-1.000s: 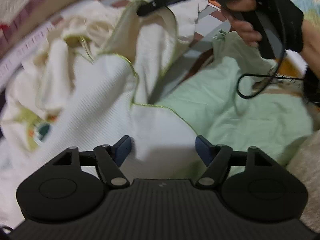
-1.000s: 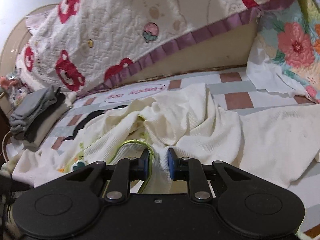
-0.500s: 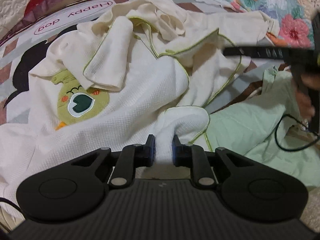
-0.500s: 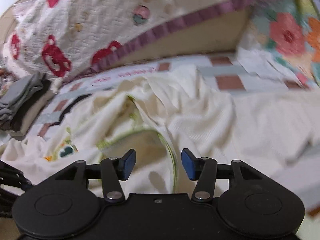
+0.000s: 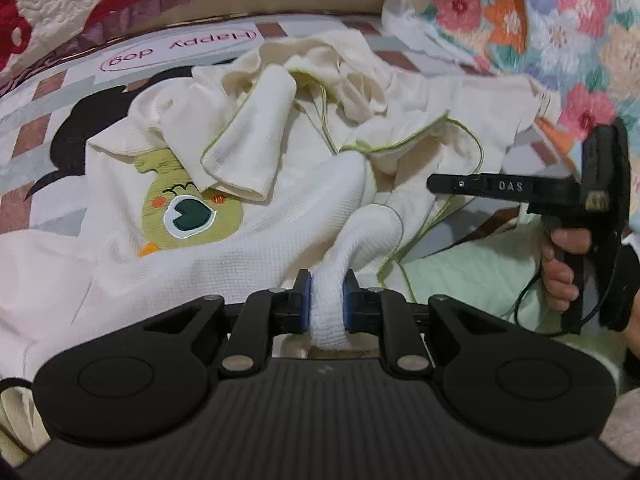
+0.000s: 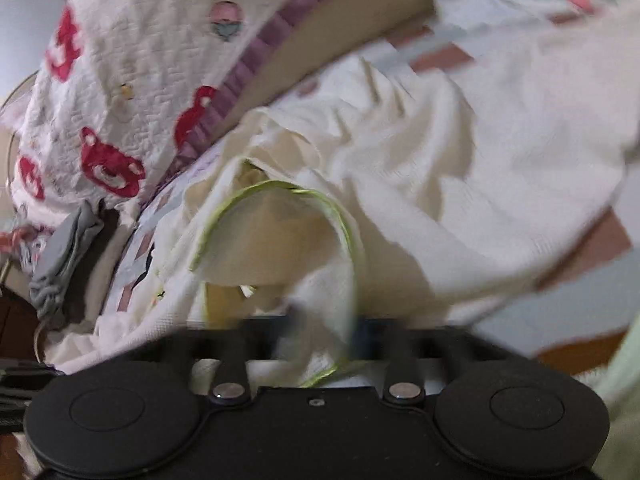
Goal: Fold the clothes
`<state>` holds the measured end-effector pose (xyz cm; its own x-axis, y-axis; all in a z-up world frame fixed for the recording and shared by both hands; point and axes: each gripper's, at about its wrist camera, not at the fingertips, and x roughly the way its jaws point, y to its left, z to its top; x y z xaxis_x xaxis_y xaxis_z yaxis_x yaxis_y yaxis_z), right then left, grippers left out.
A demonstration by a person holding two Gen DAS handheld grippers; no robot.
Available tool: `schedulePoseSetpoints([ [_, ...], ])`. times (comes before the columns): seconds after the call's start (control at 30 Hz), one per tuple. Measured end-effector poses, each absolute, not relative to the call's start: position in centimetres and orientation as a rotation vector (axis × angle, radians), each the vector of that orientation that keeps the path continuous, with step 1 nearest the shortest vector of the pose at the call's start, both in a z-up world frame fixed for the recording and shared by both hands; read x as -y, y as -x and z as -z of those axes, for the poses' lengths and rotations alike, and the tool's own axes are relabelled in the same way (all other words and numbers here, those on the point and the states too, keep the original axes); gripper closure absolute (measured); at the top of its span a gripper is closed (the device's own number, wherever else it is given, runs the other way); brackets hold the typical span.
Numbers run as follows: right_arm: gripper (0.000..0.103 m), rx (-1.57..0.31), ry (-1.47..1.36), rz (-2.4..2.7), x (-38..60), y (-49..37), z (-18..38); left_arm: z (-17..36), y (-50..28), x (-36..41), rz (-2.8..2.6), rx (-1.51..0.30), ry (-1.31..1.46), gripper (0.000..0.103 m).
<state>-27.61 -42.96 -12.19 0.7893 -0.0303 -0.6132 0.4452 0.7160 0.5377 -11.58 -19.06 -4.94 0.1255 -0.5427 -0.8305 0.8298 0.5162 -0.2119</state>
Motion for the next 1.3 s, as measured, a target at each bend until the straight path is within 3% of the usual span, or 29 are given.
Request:
schedulePoseSetpoints([
  [0.23,0.097,-0.462,-0.412,0.236,39.7,31.2,2.8,1.2,10.2,16.9,1.161,-1.150,-0.192,0.089],
  [0.43,0.097,-0.541,-0.379,0.119,37.3,37.1,-3.6,-1.7,11.8,16.2,1.309,-1.206,-0.267,0.089],
  [0.57,0.097,-0.754,-0.324,0.101,35.2,39.2,-0.7,0.7,13.4,17.1,1.327,-1.282,-0.367,0.089],
  [0.73,0.097,-0.906,-0.506,0.073,36.4,39.7,4.7,5.1,15.1,18.8,1.330,-1.358,-0.528,0.087],
  [0.9,0.097,-0.948,-0.473,-0.065,35.3,36.4,3.1,5.5,15.1,20.0,1.357,-1.381,-0.572,0.083],
  [1.0,0.097,-0.992,-0.301,-0.124,33.5,34.9,2.1,5.1,14.8,19.7,1.366,-1.365,-0.545,0.077],
  [1.13,0.097,-1.071,-0.296,-0.173,32.9,34.4,3.8,4.5,13.6,18.5,1.345,-1.351,-0.448,0.063],
  [1.3,0.097,-1.068,-0.342,-0.182,32.5,34.3,4.3,3.4,11.4,18.7,1.308,-1.308,-0.325,0.062],
])
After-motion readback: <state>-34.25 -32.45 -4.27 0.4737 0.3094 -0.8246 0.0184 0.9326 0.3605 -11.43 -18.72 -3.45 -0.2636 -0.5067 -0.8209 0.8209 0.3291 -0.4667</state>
